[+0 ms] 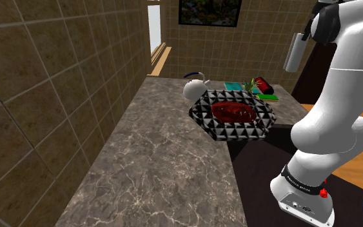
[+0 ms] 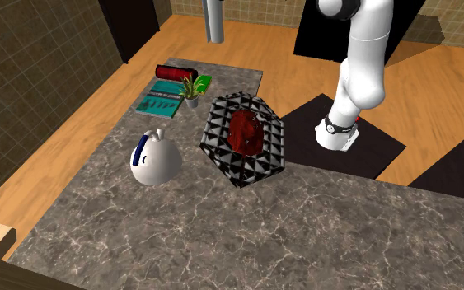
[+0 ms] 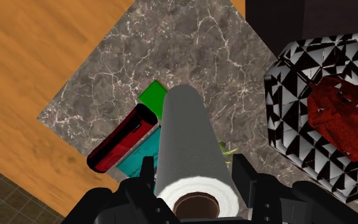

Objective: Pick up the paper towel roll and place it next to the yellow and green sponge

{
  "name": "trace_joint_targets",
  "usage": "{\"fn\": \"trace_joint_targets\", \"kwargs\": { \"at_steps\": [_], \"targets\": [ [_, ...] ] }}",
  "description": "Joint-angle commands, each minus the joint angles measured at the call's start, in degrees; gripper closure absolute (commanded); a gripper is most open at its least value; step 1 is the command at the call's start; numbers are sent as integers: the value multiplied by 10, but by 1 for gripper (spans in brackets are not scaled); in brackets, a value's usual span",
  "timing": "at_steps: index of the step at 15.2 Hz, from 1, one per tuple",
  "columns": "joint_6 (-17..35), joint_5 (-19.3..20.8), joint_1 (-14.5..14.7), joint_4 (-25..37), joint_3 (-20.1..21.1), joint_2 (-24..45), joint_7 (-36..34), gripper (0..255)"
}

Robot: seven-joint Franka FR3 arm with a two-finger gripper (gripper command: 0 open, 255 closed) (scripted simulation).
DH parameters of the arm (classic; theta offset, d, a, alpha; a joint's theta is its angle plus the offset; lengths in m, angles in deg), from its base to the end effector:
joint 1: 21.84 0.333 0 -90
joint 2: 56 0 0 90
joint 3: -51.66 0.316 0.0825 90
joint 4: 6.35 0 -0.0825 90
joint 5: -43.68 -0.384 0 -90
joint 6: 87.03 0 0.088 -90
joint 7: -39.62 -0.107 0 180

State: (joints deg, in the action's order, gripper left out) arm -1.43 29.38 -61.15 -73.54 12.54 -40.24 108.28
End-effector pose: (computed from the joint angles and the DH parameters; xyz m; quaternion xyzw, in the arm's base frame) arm 0.2184 -0.5751 0.6713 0.9965 -0.0552 0.0510 0.0376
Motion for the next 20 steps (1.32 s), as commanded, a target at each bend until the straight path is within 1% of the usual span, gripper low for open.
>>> {"fn": "trace_joint_targets", "kwargs": {
  "at_steps": [1,9,20],
  "targets": [
    [20,6,7,-27,0,-9,0,255],
    [97,28,32,-130,2,-41,-4,255],
    [189,40,47,-237,5,-60,-4,255]
  ]
}}
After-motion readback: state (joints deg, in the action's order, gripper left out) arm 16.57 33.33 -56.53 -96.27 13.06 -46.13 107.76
